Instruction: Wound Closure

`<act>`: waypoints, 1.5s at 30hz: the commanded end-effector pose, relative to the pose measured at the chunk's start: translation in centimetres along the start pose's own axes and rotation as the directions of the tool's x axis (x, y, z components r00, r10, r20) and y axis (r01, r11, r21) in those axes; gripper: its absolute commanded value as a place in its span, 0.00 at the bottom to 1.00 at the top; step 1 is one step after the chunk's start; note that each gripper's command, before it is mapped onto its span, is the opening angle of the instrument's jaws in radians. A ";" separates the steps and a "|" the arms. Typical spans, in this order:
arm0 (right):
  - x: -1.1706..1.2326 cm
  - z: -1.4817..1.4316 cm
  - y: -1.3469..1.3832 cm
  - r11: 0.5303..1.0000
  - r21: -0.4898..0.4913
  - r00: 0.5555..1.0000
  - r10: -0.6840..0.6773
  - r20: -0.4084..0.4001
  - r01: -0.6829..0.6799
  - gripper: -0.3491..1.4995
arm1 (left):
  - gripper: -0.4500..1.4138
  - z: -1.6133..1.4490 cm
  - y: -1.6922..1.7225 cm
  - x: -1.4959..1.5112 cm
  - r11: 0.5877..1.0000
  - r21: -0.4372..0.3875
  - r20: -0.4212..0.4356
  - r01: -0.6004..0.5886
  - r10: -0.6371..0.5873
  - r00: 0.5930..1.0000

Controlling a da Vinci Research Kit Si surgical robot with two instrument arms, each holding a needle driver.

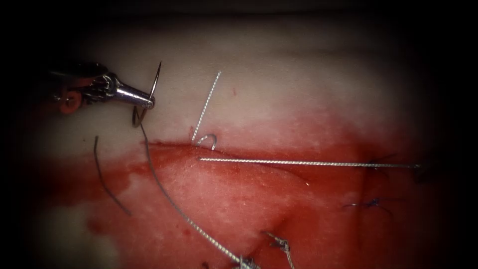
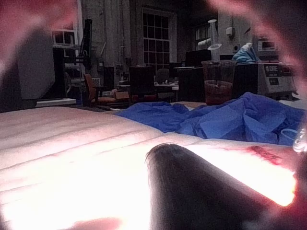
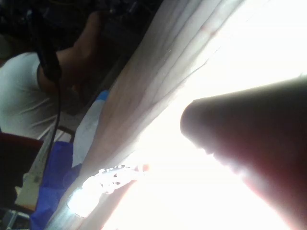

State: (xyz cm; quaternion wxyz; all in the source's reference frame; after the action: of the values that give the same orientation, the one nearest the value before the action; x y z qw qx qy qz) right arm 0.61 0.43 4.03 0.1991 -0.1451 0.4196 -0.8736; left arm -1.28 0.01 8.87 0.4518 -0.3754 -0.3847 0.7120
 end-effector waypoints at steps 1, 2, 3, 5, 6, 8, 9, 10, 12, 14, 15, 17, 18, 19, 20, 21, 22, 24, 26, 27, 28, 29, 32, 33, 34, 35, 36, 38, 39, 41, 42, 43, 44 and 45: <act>0.02 -0.19 -0.03 1.000 0.014 1.000 0.004 0.021 -0.005 0.00 | 0.00 -0.06 0.04 0.15 1.000 0.001 -0.008 -0.007 0.007 1.000; 0.09 -0.25 -0.03 1.000 0.023 0.999 0.016 0.033 -0.017 0.00 | 0.00 -0.06 0.04 0.15 1.000 0.001 -0.008 -0.007 0.007 1.000; 0.09 -0.25 -0.03 1.000 0.023 0.999 0.016 0.033 -0.017 0.00 | 0.00 -0.06 0.04 0.15 1.000 0.001 -0.008 -0.007 0.007 1.000; 0.16 -0.30 -0.02 0.999 0.031 0.999 0.019 0.044 -0.021 0.00 | 0.00 -0.06 0.04 0.15 1.000 0.001 -0.008 -0.007 0.007 1.000; 0.19 -0.32 -0.02 0.999 0.031 0.998 0.030 0.046 -0.031 0.00 | 0.00 -0.06 0.04 0.15 1.000 0.001 -0.008 -0.007 0.007 1.000; 0.25 -0.37 -0.02 0.999 0.035 0.998 0.035 0.052 -0.037 0.00 | 0.00 -0.06 0.04 0.15 1.000 0.001 -0.008 -0.007 0.007 1.000; 0.27 -0.39 -0.02 0.999 0.034 0.998 0.033 0.052 -0.035 0.00 | 0.00 -0.06 0.04 0.15 1.000 0.001 -0.008 -0.007 0.007 1.000; 0.29 -0.42 -0.02 0.999 0.039 0.998 0.036 0.060 -0.039 0.00 | 0.00 -0.06 0.04 0.15 1.000 0.001 -0.008 -0.007 0.007 1.000; 0.34 -0.50 -0.03 0.998 0.041 0.996 0.044 0.073 -0.047 0.00 | 0.00 -0.06 0.04 0.15 1.000 0.001 -0.008 -0.007 0.007 1.000; 0.39 -0.57 -0.04 0.997 0.057 0.994 0.051 0.097 -0.057 0.00 | 0.00 -0.06 0.04 0.15 1.000 0.001 -0.008 -0.007 0.007 1.000; 0.41 -0.60 -0.04 0.995 0.071 0.992 0.055 0.116 -0.063 0.00 | 0.00 -0.06 0.04 0.15 1.000 0.001 -0.008 -0.007 0.007 1.000; 0.46 -0.67 -0.04 0.993 0.081 0.989 0.076 0.128 -0.087 0.00 | 0.00 -0.06 0.04 0.15 1.000 0.001 -0.008 -0.007 0.007 1.000; 0.47 -0.69 -0.04 0.992 0.084 0.987 0.087 0.132 -0.099 0.00 | 0.00 -0.06 0.04 0.15 1.000 0.001 -0.008 -0.007 0.007 1.000; 0.49 -0.71 -0.04 0.989 0.087 0.985 0.108 0.137 -0.120 0.00 | 0.00 -0.06 0.04 0.15 1.000 0.002 -0.008 -0.007 0.007 1.000; 0.50 -0.73 -0.04 0.988 0.092 0.984 0.112 0.141 -0.125 0.00 | 0.00 -0.06 0.04 0.15 1.000 0.002 -0.008 -0.007 0.007 1.000; 0.51 -0.75 -0.03 0.987 0.093 0.983 0.116 0.141 -0.130 0.00 | 0.00 -0.06 0.04 0.15 1.000 0.002 -0.008 -0.007 0.007 1.000; 0.52 -0.77 -0.03 0.986 0.097 0.982 0.122 0.144 -0.137 0.00 | 0.00 -0.06 0.04 0.15 1.000 0.002 -0.008 -0.007 0.007 1.000; 0.53 -0.80 -0.02 0.985 0.103 0.982 0.121 0.146 -0.136 0.00 | 0.00 -0.06 0.04 0.15 1.000 0.002 -0.008 -0.007 0.007 1.000; 0.54 -0.84 -0.01 0.983 0.110 0.980 0.129 0.150 -0.146 0.00 | 0.00 -0.05 0.03 0.15 1.000 0.002 -0.009 -0.007 0.007 1.000; 0.54 -0.84 -0.01 0.983 0.110 0.980 0.129 0.150 -0.146 0.00 | 0.00 -0.05 0.03 0.15 1.000 0.002 -0.009 -0.007 0.007 1.000; 0.54 -0.85 -0.01 0.983 0.114 0.981 0.125 0.151 -0.142 0.00 | 0.00 -0.05 0.03 0.15 1.000 0.002 -0.009 -0.007 0.007 1.000; 0.55 -0.86 -0.01 0.983 0.115 0.981 0.125 0.149 -0.143 0.00 | 0.00 -0.05 0.03 0.15 1.000 0.002 -0.009 -0.008 0.008 1.000; 0.57 -0.88 -0.01 0.984 0.115 0.982 0.121 0.147 -0.139 0.00 | 0.00 -0.05 0.03 0.15 1.000 0.002 -0.008 -0.008 0.008 1.000; 0.58 -0.90 -0.01 0.984 0.114 0.982 0.120 0.146 -0.137 0.00 | 0.00 -0.05 0.03 0.15 1.000 0.002 -0.009 -0.008 0.008 1.000; 0.59 -0.91 -0.01 0.984 0.113 0.982 0.119 0.145 -0.136 0.00 | 0.00 -0.05 0.03 0.15 1.000 0.002 -0.009 -0.008 0.008 1.000; 0.61 -0.93 -0.02 0.985 0.112 0.983 0.118 0.143 -0.134 0.00 | 0.00 -0.05 0.03 0.15 1.000 0.002 -0.008 -0.008 0.008 1.000; 0.62 -0.94 -0.02 0.985 0.111 0.983 0.117 0.142 -0.133 0.00 | 0.00 -0.05 0.03 0.15 1.000 0.002 -0.009 -0.008 0.008 1.000; 0.64 -0.97 -0.02 0.985 0.108 0.984 0.115 0.139 -0.131 0.00 | 0.00 -0.05 0.03 0.15 1.000 0.002 -0.008 -0.008 0.008 1.000; 0.65 -0.98 -0.02 0.986 0.108 0.984 0.114 0.139 -0.130 0.00 | 0.00 -0.05 0.03 0.15 1.000 0.002 -0.009 -0.008 0.008 1.000; 0.70 -1.02 -0.02 0.987 0.105 0.985 0.111 0.135 -0.125 0.00 | 0.00 -0.05 0.03 0.15 1.000 0.002 -0.009 -0.008 0.008 1.000; 0.70 -1.02 -0.02 0.987 0.105 0.985 0.111 0.135 -0.125 0.00 | 0.00 -0.05 0.03 0.15 1.000 0.002 -0.009 -0.008 0.008 1.000; 0.71 -1.03 -0.02 0.987 0.104 0.985 0.110 0.134 -0.124 0.00 | 0.00 -0.05 0.03 0.15 1.000 0.002 -0.009 -0.008 0.008 1.000; 0.73 -1.05 -0.02 0.988 0.102 0.986 0.102 0.130 -0.116 0.00 | 0.00 -0.05 0.03 0.15 1.000 0.002 -0.009 -0.008 0.008 1.000; 0.74 -1.05 -0.02 0.988 0.102 0.986 0.101 0.130 -0.115 0.00 | 0.00 -0.05 0.03 0.15 1.000 0.002 -0.009 -0.008 0.008 1.000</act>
State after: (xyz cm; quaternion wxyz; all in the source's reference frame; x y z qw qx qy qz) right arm -0.55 0.69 3.55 0.2792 -0.1600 0.3681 -0.8723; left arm -1.28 0.01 8.89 0.4517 -0.3754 -0.3839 0.7125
